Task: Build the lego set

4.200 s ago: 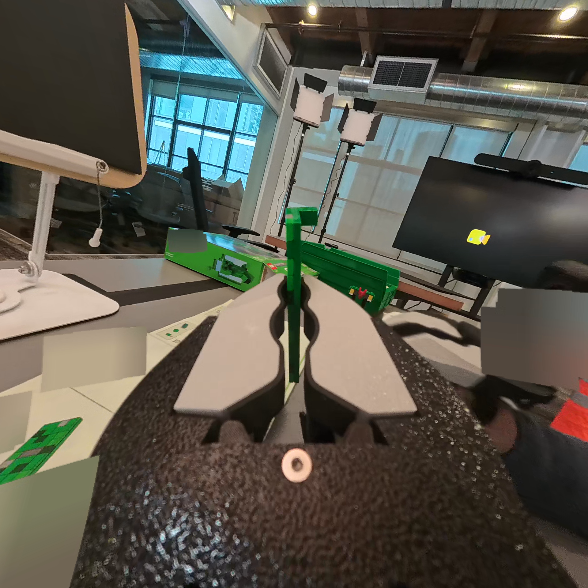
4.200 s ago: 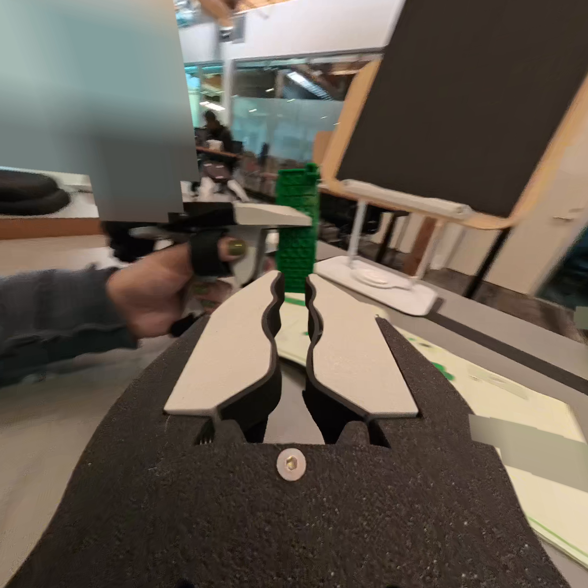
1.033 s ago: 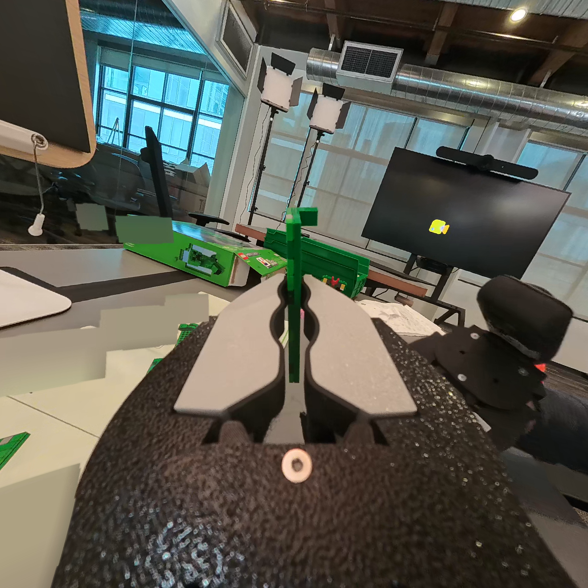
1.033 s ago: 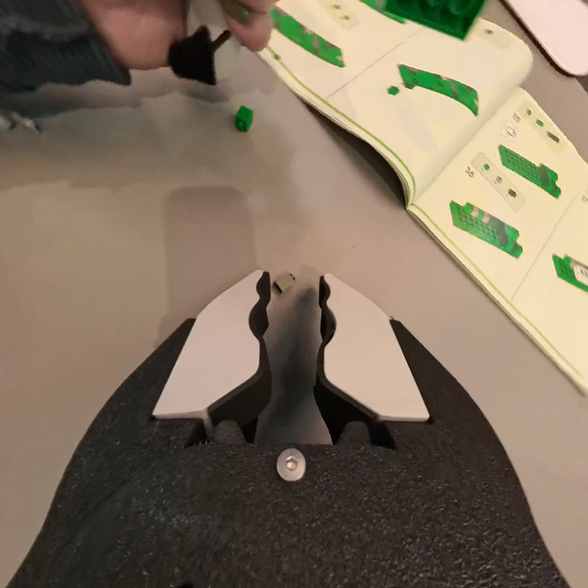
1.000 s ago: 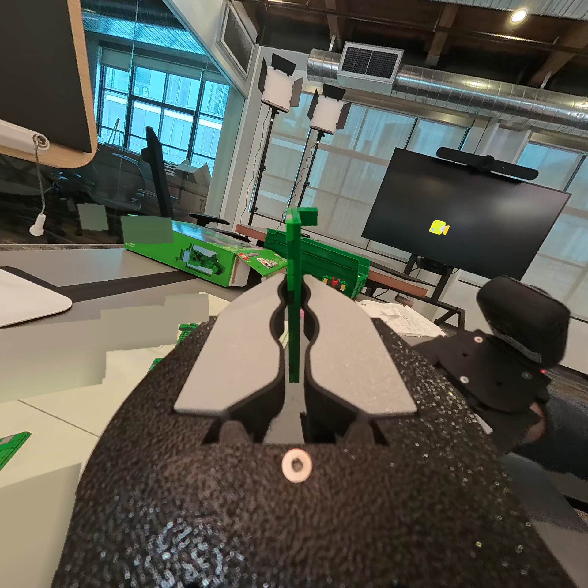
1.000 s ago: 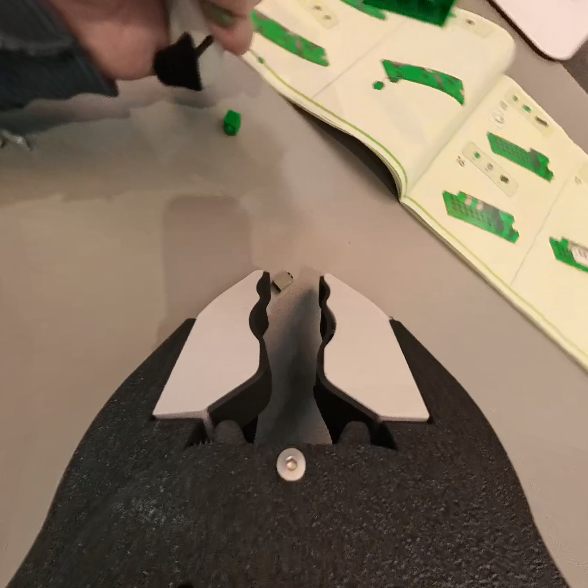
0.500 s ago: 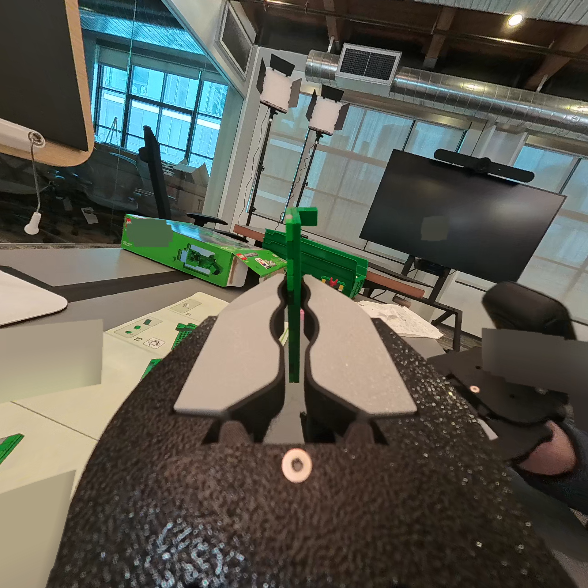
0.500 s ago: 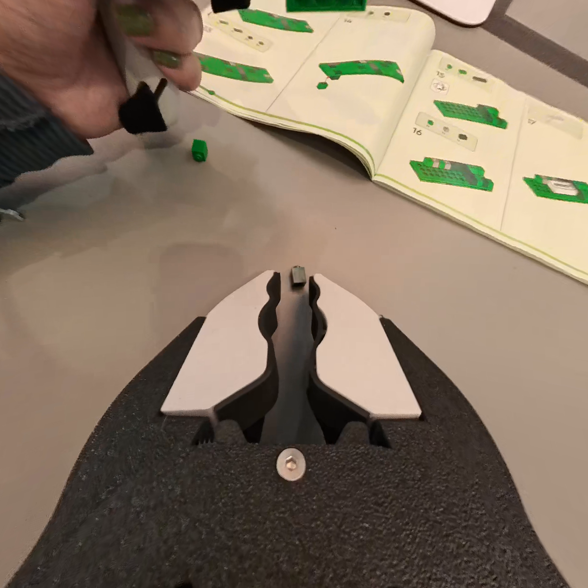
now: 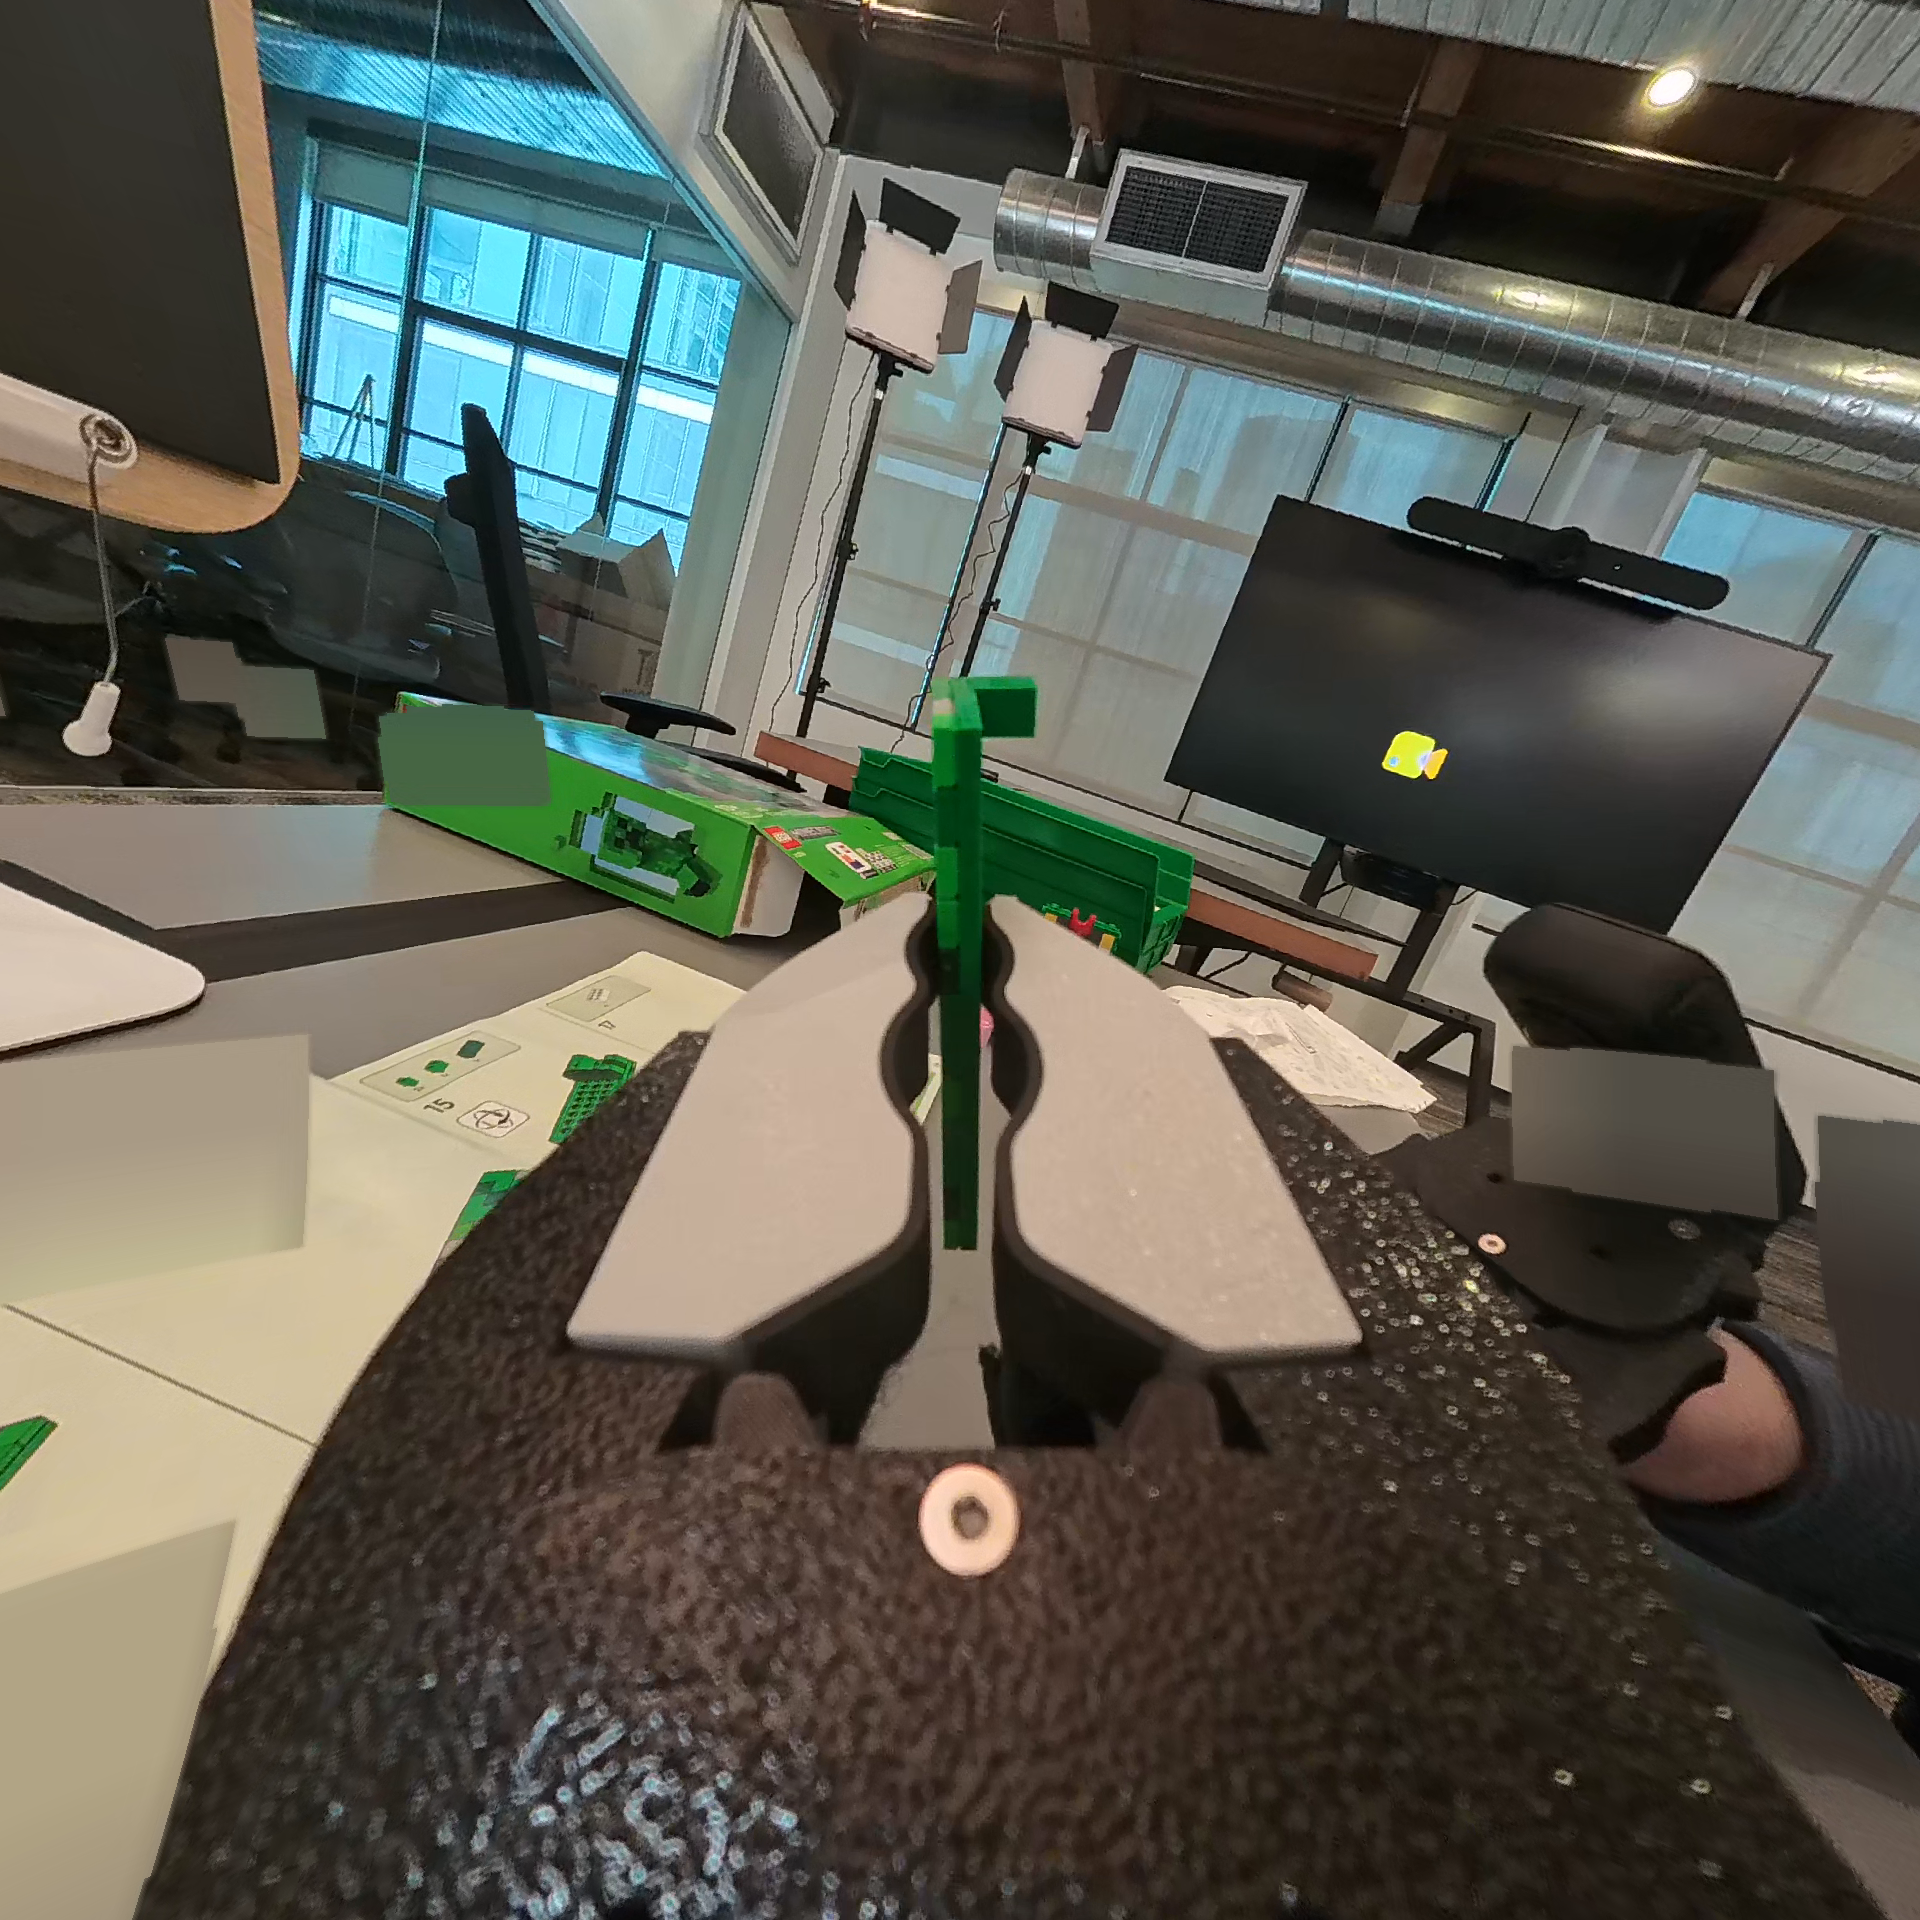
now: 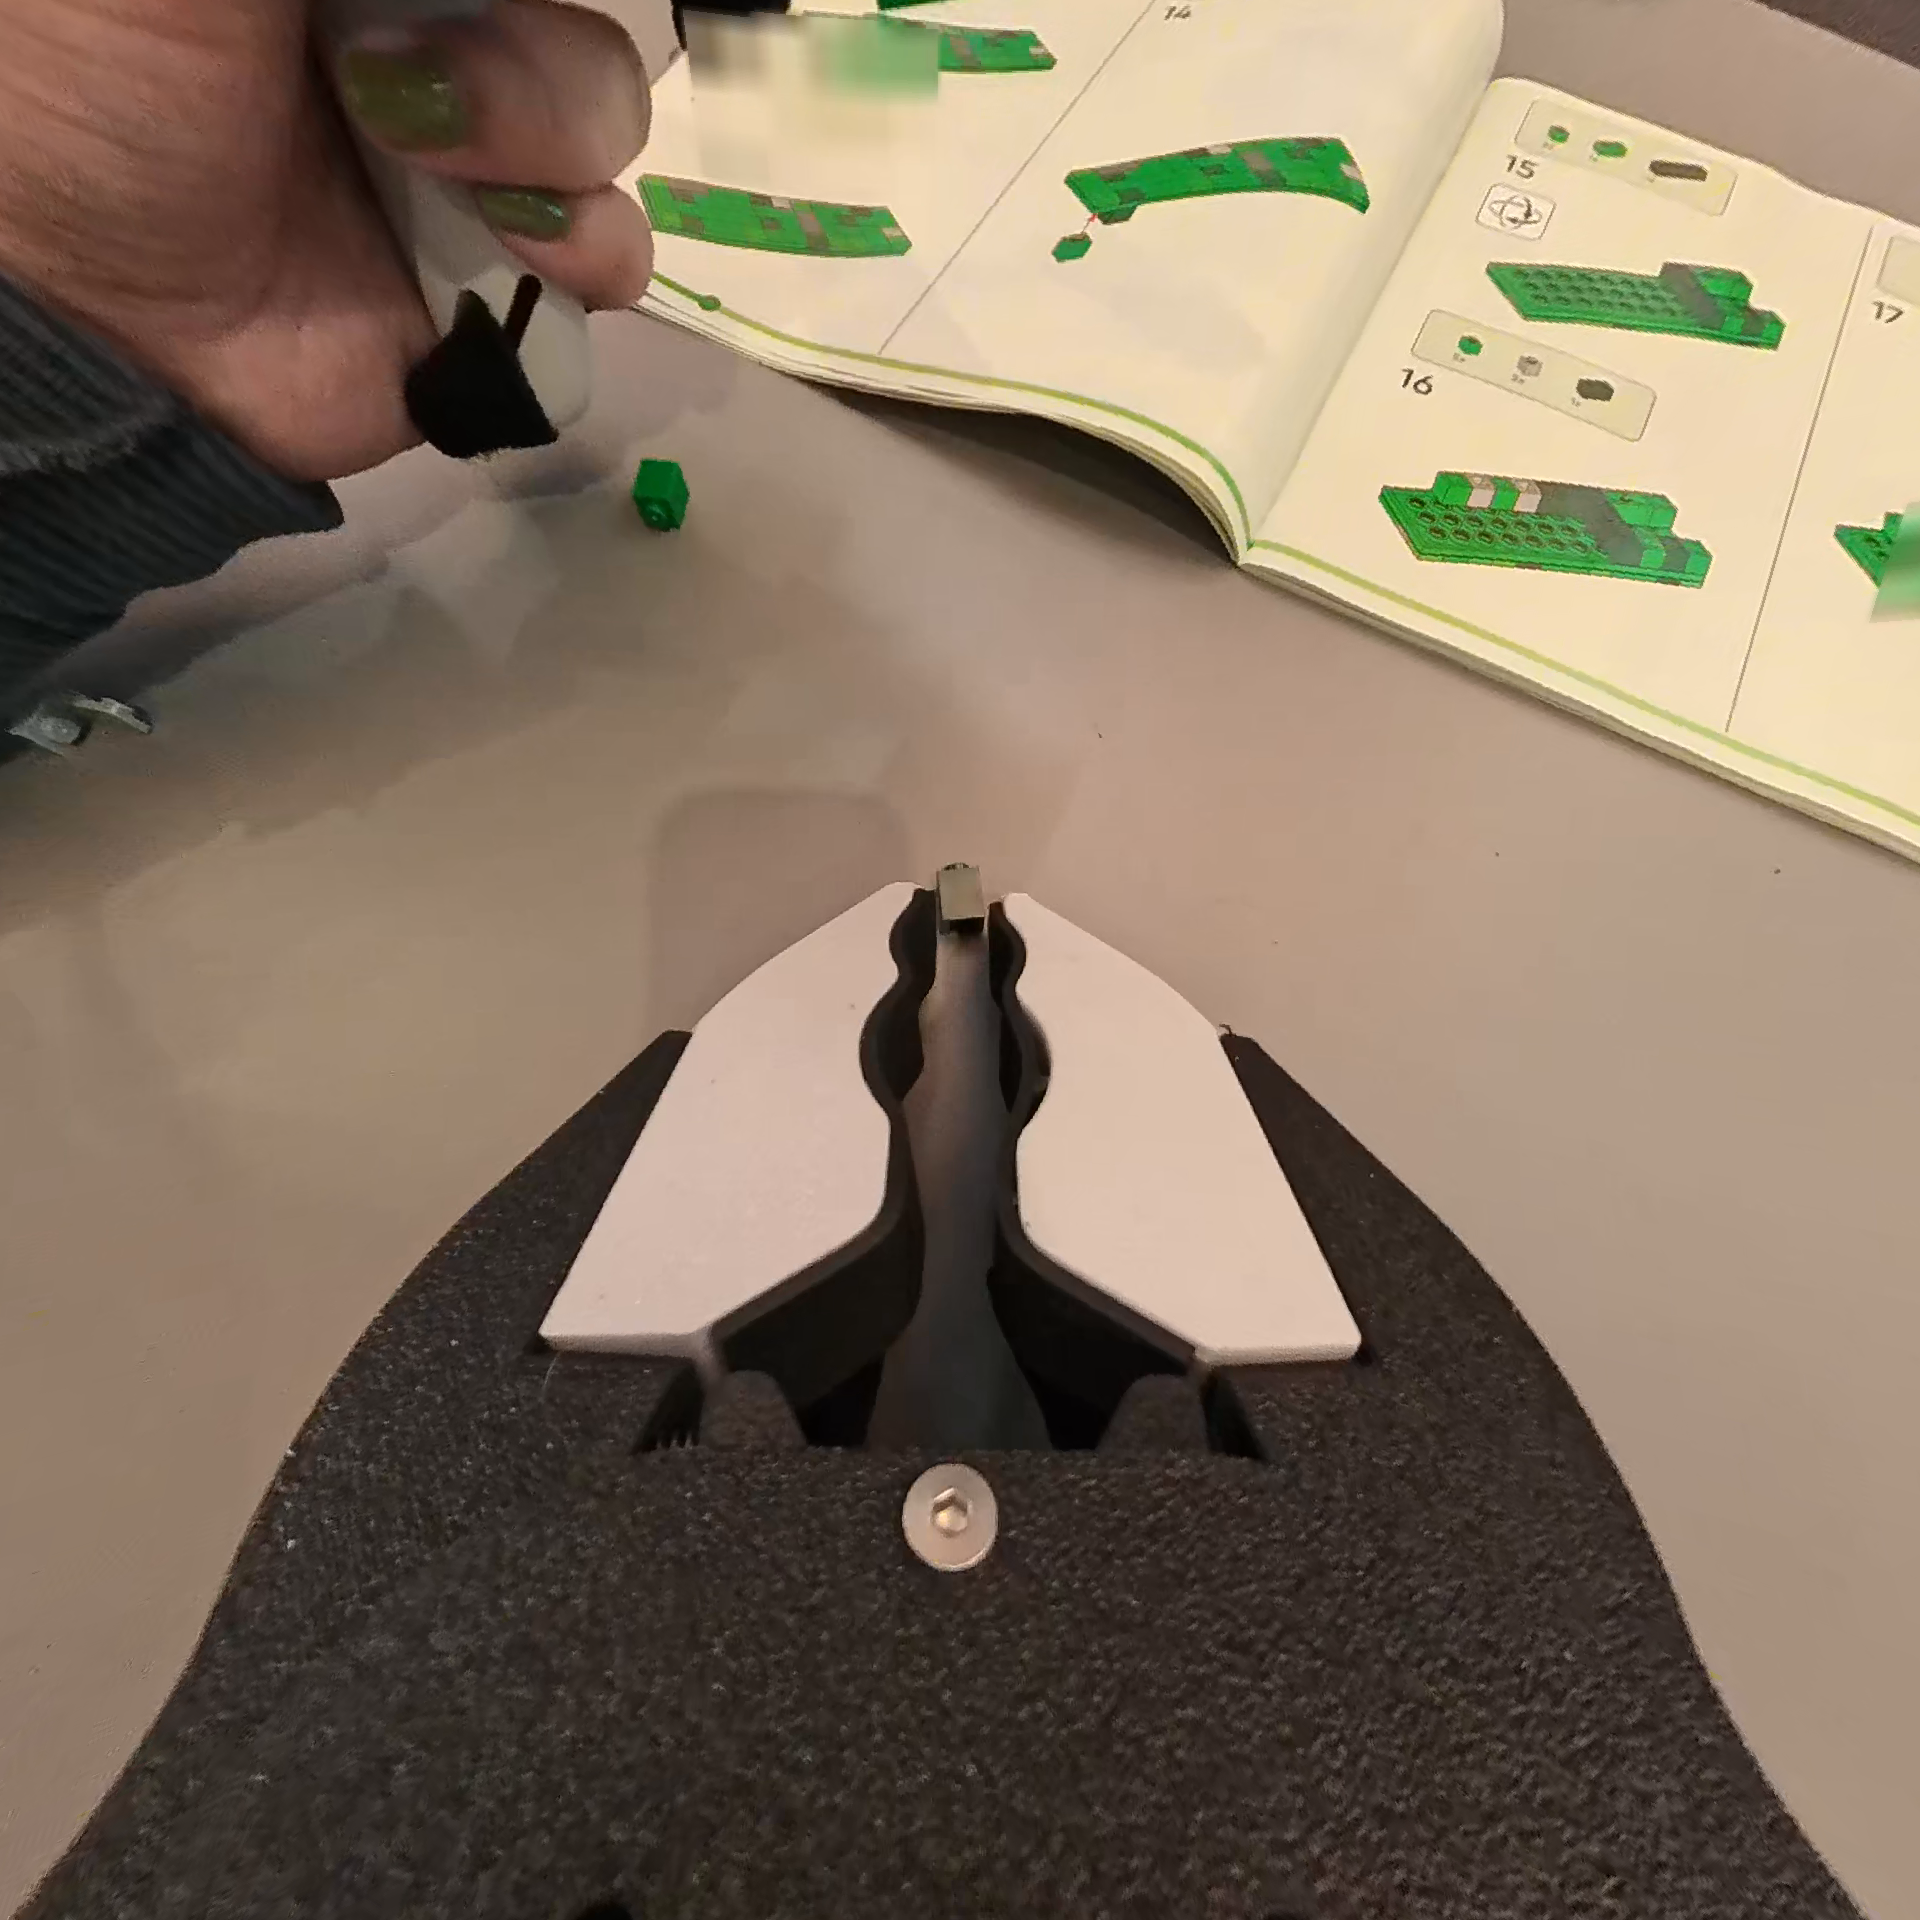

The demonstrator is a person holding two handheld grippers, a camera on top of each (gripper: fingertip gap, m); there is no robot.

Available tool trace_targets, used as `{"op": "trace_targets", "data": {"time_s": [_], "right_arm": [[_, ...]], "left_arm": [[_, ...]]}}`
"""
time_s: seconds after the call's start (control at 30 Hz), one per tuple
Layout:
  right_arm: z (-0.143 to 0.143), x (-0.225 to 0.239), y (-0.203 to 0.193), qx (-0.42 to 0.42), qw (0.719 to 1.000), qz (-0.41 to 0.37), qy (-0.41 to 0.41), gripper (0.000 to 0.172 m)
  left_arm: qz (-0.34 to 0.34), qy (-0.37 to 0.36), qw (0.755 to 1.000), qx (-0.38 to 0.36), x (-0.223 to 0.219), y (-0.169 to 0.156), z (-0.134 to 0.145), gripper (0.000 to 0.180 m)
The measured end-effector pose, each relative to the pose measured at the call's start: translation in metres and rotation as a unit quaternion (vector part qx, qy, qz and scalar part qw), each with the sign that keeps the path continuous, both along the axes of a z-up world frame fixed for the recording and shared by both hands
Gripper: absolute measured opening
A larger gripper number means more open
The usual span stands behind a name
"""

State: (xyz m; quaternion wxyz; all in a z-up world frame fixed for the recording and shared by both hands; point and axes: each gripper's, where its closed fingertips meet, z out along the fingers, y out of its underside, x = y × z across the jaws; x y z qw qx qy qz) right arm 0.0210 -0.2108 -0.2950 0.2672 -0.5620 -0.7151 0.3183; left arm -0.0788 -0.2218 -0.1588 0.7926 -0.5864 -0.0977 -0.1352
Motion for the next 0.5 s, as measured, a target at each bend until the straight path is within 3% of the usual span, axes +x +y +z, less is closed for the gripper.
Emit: {"op": "trace_targets", "data": {"time_s": [0.3, 0.5], "right_arm": [[0.001, -0.003, 0.000, 0.005, 1.000, 0.013, 0.004, 0.008], [0.080, -0.035, 0.002, -0.030, 0.986, -0.015, 0.161, 0.007]], "left_arm": [[-0.004, -0.016, 1.000, 0.003, -0.001, 0.002, 0.000, 0.005], [0.003, -0.001, 1.000, -0.016, 0.003, 0.007, -0.004, 0.005]]}}
